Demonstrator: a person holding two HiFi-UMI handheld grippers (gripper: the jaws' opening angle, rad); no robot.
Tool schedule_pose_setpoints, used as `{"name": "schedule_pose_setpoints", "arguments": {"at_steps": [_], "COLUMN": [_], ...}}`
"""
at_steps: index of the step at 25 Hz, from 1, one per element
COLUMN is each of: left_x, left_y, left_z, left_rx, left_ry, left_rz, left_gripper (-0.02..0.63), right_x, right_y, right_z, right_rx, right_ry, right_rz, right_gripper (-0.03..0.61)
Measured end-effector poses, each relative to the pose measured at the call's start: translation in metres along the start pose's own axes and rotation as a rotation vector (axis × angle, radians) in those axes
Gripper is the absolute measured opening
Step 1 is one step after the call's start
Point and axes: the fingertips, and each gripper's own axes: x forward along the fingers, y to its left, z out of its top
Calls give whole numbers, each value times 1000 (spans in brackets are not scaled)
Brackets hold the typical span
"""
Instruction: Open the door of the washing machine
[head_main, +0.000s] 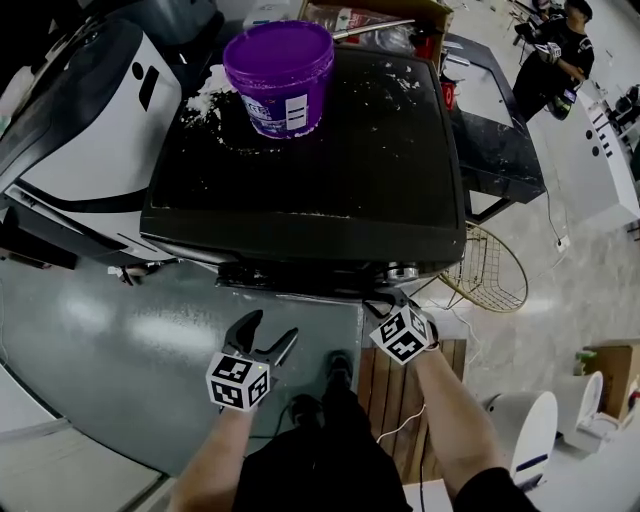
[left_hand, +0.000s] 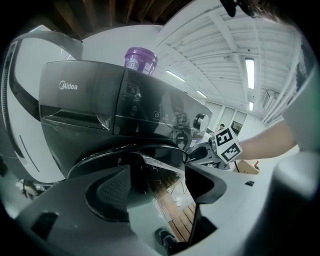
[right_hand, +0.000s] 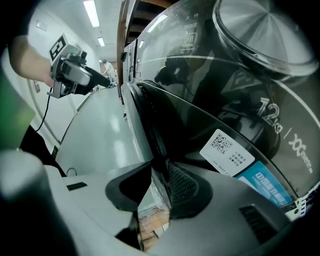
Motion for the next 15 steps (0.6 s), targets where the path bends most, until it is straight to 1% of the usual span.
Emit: {"name": "schedule_pose_setpoints", "arguments": {"at_steps": [3, 7, 10, 12, 15], "left_x": [-4, -13, -19, -24, -32], "left_y": [2, 6, 10, 13, 17], "left_z": [-2, -2, -1, -2, -4], "left_rx": [1, 9, 9, 8, 11], "left_ry": [-5, -12, -20, -21, -10], "left_rz": [6, 13, 19, 23, 32], "left_gripper": [354, 354, 354, 354, 354], "right_x": [-2, -4, -5, -5, -1], "right_y": [-2, -1, -1, -2, -1], "right_z": [1, 1, 1, 1, -1], "right_rx": [23, 4, 12, 2, -42], "right_ry": [-24, -11, -16, -19, -9], "right_rz": [-18, -23, -33, -20, 24], "right_gripper": [118, 105, 100, 100, 111]}}
